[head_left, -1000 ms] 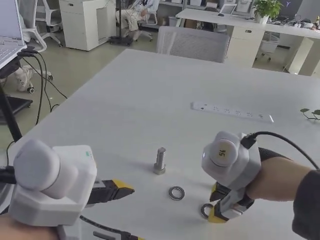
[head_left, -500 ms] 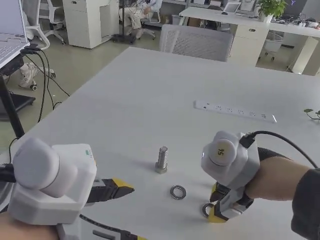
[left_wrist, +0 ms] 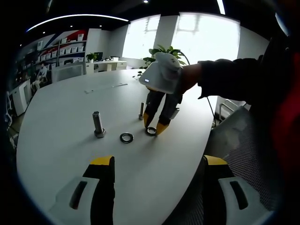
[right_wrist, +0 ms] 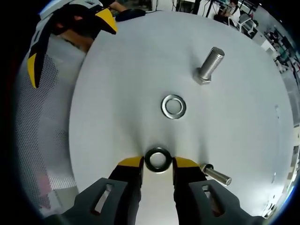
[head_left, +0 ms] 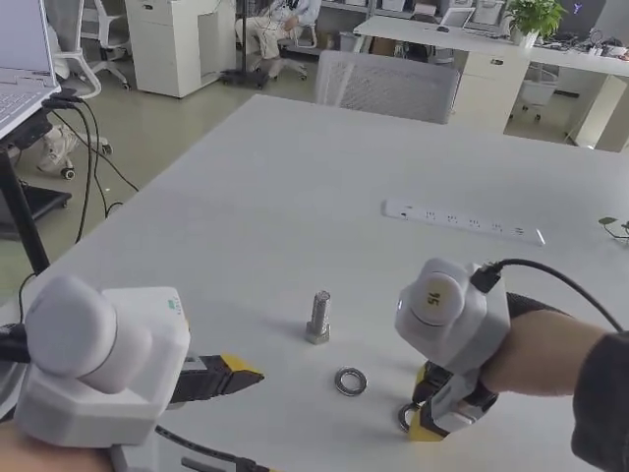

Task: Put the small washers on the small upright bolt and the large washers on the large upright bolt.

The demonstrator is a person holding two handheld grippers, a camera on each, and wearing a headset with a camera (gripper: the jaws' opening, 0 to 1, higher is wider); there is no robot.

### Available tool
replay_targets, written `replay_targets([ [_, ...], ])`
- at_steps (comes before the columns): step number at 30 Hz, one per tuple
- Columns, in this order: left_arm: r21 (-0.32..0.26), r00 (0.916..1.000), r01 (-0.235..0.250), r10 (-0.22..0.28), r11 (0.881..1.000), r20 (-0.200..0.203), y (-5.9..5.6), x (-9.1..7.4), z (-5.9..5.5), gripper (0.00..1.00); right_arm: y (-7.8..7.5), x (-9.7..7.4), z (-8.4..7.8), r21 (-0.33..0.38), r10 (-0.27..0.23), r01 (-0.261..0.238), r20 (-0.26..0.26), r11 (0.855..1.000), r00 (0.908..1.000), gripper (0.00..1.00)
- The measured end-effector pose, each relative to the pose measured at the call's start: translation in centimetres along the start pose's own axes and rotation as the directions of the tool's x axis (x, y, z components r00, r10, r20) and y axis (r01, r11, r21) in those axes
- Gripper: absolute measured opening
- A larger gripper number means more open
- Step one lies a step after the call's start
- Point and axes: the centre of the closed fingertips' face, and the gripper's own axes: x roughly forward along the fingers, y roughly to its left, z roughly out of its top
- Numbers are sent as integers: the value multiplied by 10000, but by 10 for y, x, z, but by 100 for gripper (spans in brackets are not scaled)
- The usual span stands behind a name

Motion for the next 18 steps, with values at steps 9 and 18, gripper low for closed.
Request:
replay_targets([
  [9,-13,10000,-40,40,10000,36,0,-1,1,75,1,0,-1,-67,-58,56,-398,10000,9992,26],
  [18,-15,10000,-47,47,10000,32,0,-1,1,75,1,-1,-1,16,-26,27,-471,10000,9989,25],
])
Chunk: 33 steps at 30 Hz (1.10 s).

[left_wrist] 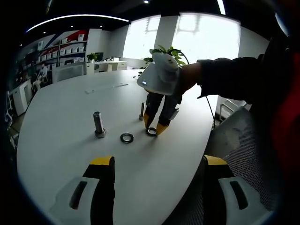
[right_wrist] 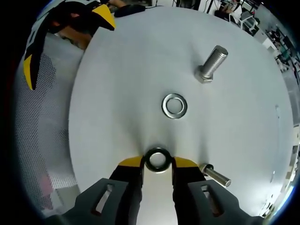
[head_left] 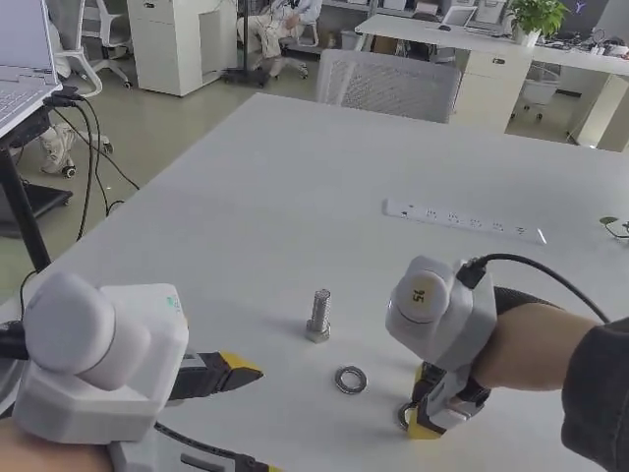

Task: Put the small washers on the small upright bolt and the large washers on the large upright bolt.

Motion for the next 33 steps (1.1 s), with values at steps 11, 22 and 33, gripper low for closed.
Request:
replay_targets([
  [11,-28,10000,7,-7,10000,30,0,0,0,75,-1,-1,1,-65,-42,42,30,10000,10000,24],
  [22,-62,10000,49,-48,10000,64,1,1,0,75,-2,-5,1,-128,-36,35,-72,9999,10000,23],
  [33,-52,9999,71,-71,10000,83,1,1,0,75,-2,-9,3,-237,-87,84,-134,9997,9999,23],
])
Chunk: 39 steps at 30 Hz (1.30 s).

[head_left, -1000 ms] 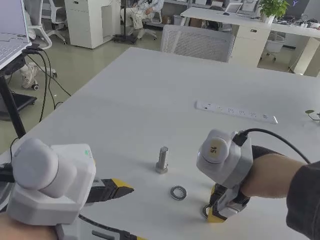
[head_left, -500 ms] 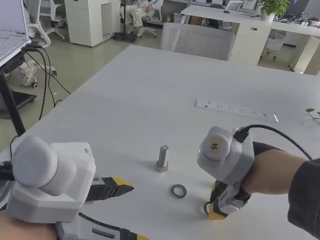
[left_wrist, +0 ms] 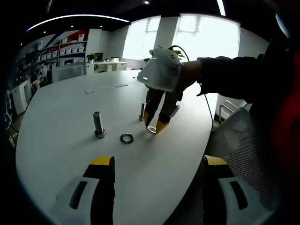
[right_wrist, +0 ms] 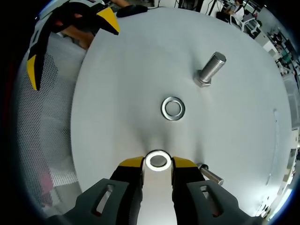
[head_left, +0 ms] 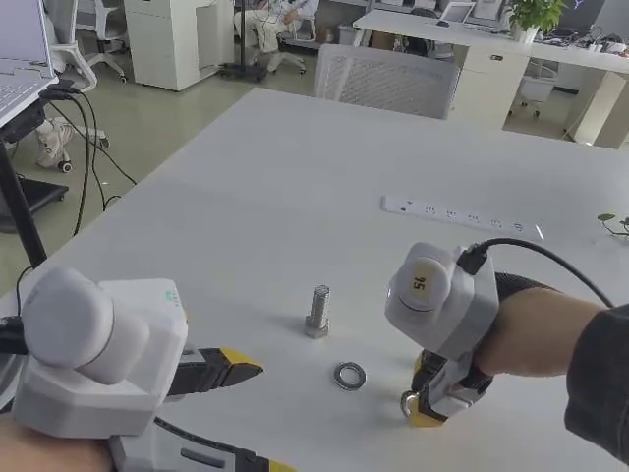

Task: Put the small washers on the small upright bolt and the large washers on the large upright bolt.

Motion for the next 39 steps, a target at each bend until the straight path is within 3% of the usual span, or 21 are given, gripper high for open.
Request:
replay_targets([
  [7,0,10000,4,-4,10000,19,0,0,0,75,0,7,-1,6,18,-18,-34,10000,10000,23],
  [39,-7,10000,-51,51,10000,-23,3,1,3,75,-5,8,-8,91,100,-101,70,9999,9999,26],
])
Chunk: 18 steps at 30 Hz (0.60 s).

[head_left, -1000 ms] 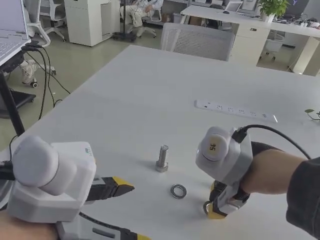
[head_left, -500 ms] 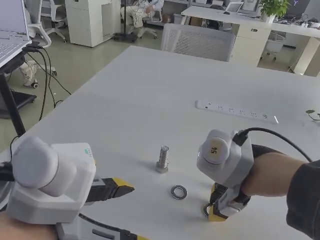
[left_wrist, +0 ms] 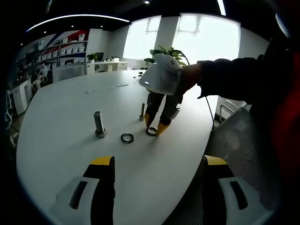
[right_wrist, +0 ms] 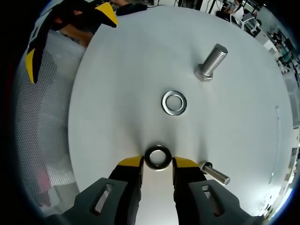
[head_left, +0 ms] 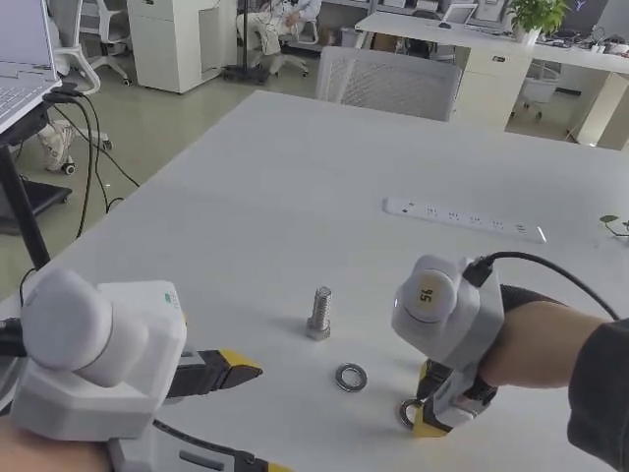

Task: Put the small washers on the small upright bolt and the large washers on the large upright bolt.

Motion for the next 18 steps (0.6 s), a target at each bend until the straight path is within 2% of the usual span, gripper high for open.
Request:
replay_targets([
  [18,-34,10000,6,-6,10000,14,0,1,-1,75,-2,0,1,32,-105,105,70,9999,9999,24],
])
